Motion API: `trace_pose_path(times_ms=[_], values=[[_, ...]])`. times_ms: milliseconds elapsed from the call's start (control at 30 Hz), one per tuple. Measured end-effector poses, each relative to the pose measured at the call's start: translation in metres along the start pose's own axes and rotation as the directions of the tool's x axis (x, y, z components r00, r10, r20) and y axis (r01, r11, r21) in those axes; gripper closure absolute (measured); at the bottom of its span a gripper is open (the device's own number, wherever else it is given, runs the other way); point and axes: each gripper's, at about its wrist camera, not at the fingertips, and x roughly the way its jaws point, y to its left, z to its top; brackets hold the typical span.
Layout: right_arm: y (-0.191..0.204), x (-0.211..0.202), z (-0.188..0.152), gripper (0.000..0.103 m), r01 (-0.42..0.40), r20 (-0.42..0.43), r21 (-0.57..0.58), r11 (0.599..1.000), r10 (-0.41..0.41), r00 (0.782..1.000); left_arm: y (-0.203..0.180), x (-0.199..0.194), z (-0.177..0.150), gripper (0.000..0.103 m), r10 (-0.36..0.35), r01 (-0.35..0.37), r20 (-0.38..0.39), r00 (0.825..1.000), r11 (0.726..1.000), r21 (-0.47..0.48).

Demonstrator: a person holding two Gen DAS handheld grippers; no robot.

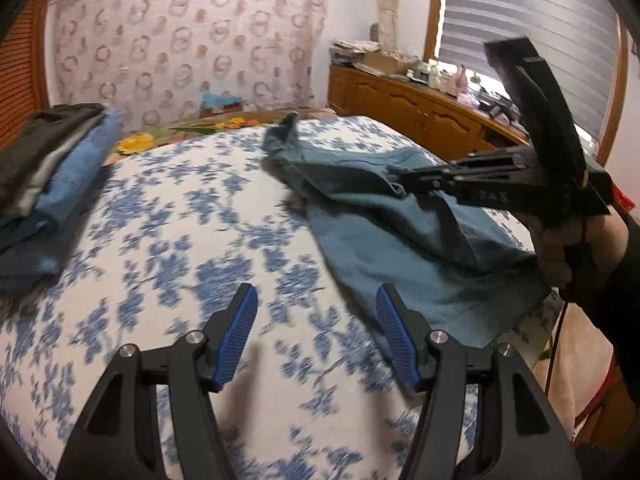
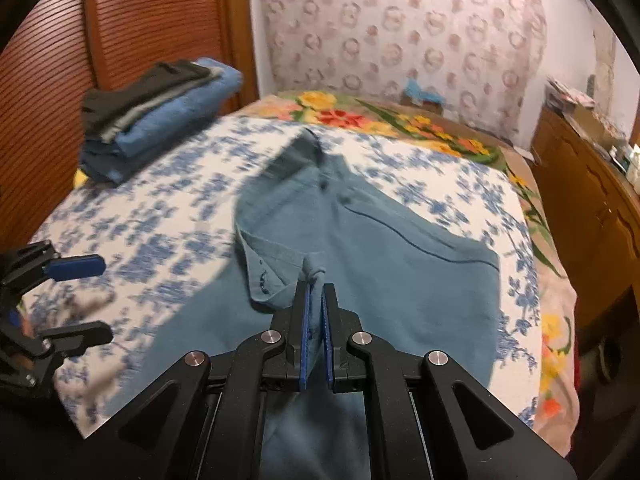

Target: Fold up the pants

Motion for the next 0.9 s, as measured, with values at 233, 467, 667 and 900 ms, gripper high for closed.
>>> trace_pose_path(times_ms=[233, 467, 667, 900], values=[[-0.024, 0.003, 0.001, 0.1, 0.023, -0.004, 0.048, 0.999, -0.023, 1.0, -0.01, 0.022, 0.003, 0.041, -0.014, 0.016, -0.056, 0.998, 1.0, 0.023], [-0.045, -0.004, 0.015, 0.1, 0.087, 0.058, 0.073, 0.994, -0.091, 0.994, -0.011, 0.024, 0.001, 0.041, -0.014, 0.015, -0.059, 0.998, 1.0, 0.008], [-0.071, -0.012, 0.022, 0.1, 0.144, 0.09, 0.11, 0.984, -0.154, 0.984, -0.009, 0.025, 0.0, 0.041, -0.003, 0.003, -0.059, 0.998, 1.0, 0.009], [-0.096, -0.007, 0.017, 0.1, 0.188, 0.059, 0.147, 0.971, -0.198, 0.978, -0.009, 0.026, -0.001, 0.041, -0.001, 0.001, -0.07, 0.998, 1.0, 0.006]])
